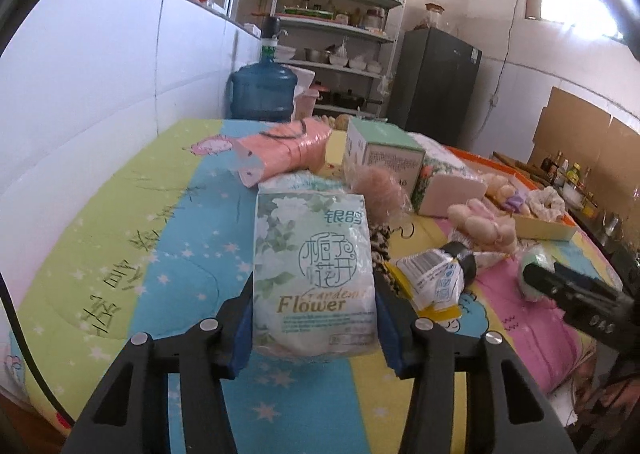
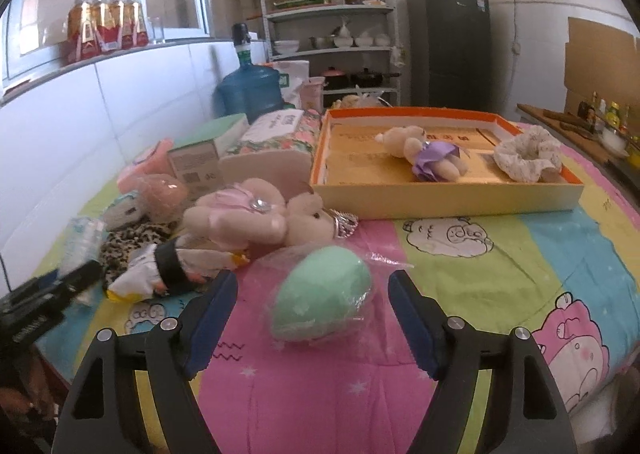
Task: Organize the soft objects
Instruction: 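Grasp the Flower tissue pack with the left gripper while the right grasps the green sponge bag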
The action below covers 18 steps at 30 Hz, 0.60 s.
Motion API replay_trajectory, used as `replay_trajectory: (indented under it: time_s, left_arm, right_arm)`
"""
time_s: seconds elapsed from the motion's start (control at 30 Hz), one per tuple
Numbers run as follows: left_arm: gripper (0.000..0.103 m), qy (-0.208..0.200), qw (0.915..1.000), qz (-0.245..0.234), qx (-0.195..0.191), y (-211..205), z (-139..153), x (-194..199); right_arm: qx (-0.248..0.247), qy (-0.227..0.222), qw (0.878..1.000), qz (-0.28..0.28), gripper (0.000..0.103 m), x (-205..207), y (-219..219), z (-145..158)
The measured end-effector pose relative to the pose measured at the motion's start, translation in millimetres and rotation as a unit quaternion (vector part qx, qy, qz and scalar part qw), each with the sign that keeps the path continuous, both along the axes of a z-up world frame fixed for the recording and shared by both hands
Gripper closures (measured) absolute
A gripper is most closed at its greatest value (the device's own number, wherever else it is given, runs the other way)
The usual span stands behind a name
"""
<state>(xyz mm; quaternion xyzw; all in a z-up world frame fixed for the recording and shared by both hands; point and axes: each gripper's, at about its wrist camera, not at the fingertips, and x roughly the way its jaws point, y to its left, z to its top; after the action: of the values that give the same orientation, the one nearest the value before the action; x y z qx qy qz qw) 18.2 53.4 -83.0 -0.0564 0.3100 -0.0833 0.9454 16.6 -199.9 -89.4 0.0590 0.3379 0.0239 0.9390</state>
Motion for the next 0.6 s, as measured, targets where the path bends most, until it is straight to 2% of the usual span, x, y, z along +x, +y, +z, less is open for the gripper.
replay_trajectory:
  time_s: [0.2, 0.23, 0.27, 0.3, 0.6]
  left_arm:
    - [0.051, -0.015, 0.9999, -0.001, -0.004, 0, 12, -5]
    - [0.051, -0.017, 0.9999, -0.001, -0.005, 0, 12, -5]
    - [0.051, -0.017, 0.9998, -0.002, -0.005, 0, 13, -6]
    - [0.051, -0.015, 0.9999, -0.004, -0.005, -1, 13, -6]
    - [0.051, -0.021, 0.9998, -0.007, -0.002, -7, 19, -4]
  right_arm:
    - [0.020, 0.007, 1.000, -0.002, 0.025, 4, -4, -4]
    - [0.026, 0.006, 1.000, -0.003, 0.028, 4, -6, -4]
    - [0.031, 0.005, 1.000, -0.004, 0.041, 3, -7, -4]
    - [0.034, 0.008, 0.999, -0.005, 0.049, 3, -9, -4]
    - [0.041, -0.006, 0.999, -0.003, 0.052, -4, -12, 4]
